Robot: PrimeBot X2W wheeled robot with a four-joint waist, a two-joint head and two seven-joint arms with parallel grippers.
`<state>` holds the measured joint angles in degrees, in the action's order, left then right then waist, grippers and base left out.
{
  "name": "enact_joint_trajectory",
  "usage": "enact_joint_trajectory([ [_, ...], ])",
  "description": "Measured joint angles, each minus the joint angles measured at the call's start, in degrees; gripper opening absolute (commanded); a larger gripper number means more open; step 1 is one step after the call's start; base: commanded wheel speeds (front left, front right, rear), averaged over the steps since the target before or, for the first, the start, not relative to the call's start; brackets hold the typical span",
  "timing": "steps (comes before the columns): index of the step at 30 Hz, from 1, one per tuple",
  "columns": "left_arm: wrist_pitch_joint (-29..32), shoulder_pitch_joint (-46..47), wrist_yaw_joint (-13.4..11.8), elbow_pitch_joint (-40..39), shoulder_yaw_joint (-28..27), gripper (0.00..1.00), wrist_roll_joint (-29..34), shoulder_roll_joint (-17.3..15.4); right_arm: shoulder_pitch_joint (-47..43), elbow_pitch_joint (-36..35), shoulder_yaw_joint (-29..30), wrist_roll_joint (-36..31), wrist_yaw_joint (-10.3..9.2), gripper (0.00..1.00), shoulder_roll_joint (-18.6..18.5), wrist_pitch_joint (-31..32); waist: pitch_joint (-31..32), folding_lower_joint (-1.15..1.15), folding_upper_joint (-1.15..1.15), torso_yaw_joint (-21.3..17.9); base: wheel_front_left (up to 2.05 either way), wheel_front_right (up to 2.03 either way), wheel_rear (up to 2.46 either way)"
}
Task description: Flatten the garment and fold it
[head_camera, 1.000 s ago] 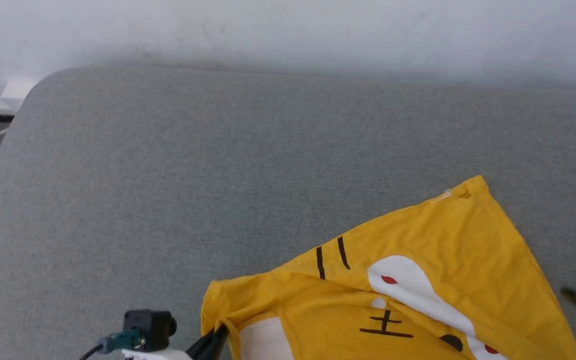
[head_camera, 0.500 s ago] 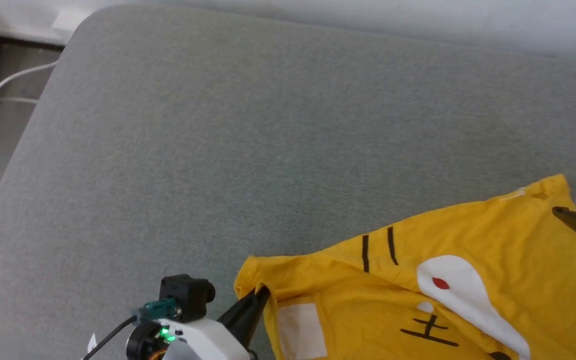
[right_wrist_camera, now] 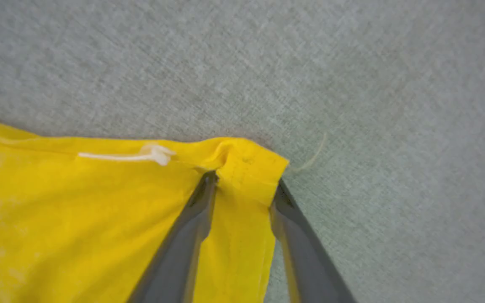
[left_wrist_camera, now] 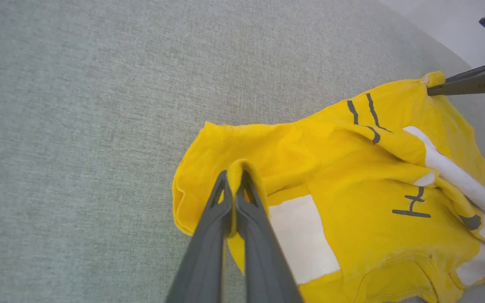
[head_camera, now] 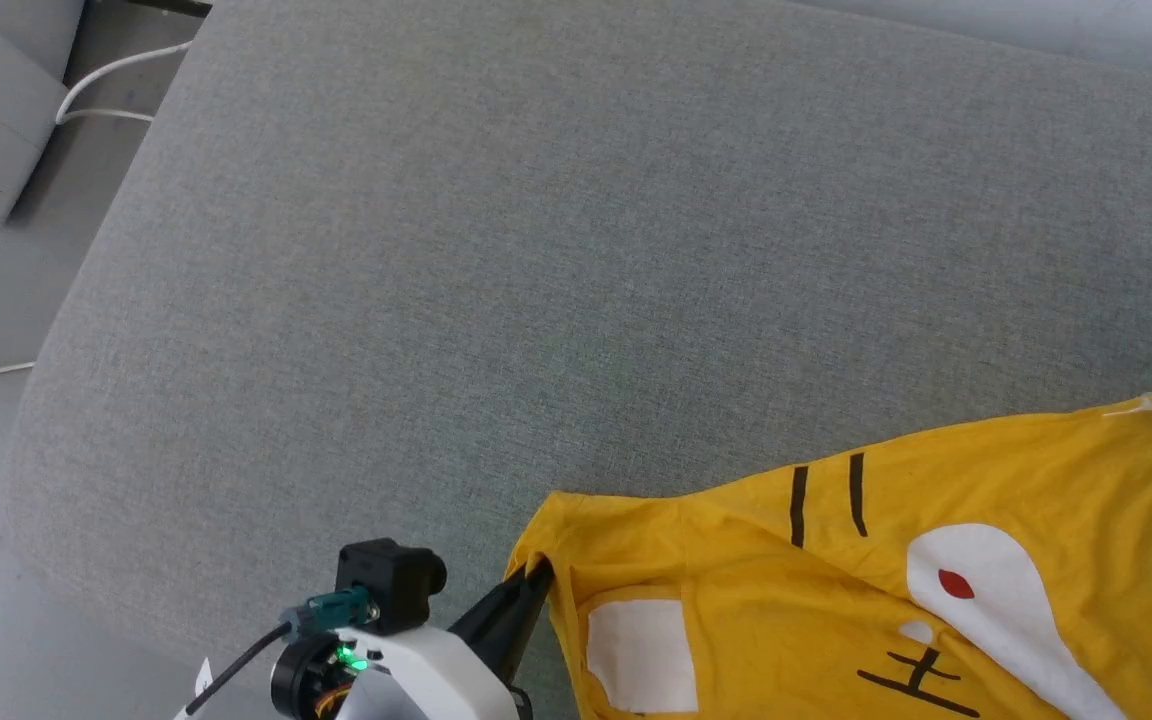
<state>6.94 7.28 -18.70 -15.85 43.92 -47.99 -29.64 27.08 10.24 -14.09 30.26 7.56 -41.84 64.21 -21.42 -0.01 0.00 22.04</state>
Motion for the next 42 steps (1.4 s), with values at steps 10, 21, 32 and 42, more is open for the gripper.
enact_joint_trajectory([
  [10, -0.9, 0.0, -0.4, -0.6, -2.1, 0.00, 0.5, -2.6, 1.2, 3.9, -2.5, 1.7, -0.02, 0.00, 1.8, -13.6, 2.6, 0.03, 0.00, -2.1, 0.00, 0.00, 0.00],
  [21, -1.7, 3.8, -3.1, -6.3, -9.7, 0.00, 2.8, -10.4, 6.6, -0.5, -2.3, 6.4, 0.02, 0.00, 2.2, -27.9, 9.0, 0.02, 0.00, -8.8, 0.00, 0.00, 0.00],
  [32, -3.3, 9.8, -4.7, -13.1, -19.3, 0.00, 5.3, -17.7, 10.2, -10.4, 0.8, 7.6, 0.03, 0.00, 1.8, -35.4, 14.5, 0.01, 0.00, -17.4, 0.00, 0.00, 0.00],
  [42, -5.0, 20.6, -4.4, -17.3, -27.2, 0.00, 6.8, -21.7, 12.5, -19.0, 4.6, 7.5, 0.03, 0.00, 2.8, -36.2, 18.5, 0.01, 0.00, -24.4, 0.00, 0.00, 0.00],
])
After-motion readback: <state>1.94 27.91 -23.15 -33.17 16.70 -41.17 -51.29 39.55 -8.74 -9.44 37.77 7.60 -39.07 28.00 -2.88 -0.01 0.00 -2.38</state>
